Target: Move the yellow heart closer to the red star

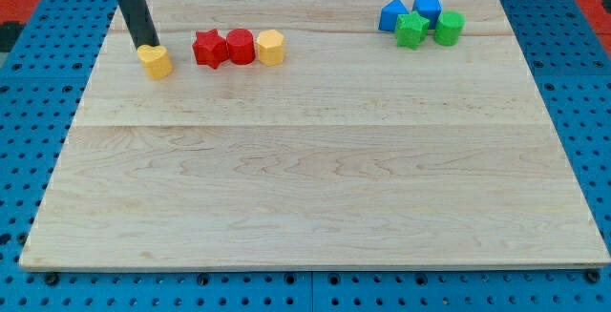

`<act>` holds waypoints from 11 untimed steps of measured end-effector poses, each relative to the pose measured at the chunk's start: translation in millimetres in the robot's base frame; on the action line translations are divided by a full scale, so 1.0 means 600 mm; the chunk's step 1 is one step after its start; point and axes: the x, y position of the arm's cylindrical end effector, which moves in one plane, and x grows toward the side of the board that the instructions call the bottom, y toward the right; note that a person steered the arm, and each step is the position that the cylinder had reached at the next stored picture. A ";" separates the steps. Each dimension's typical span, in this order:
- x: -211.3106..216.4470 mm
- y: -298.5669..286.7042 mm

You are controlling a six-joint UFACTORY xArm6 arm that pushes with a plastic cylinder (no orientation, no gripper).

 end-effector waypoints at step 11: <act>0.124 0.093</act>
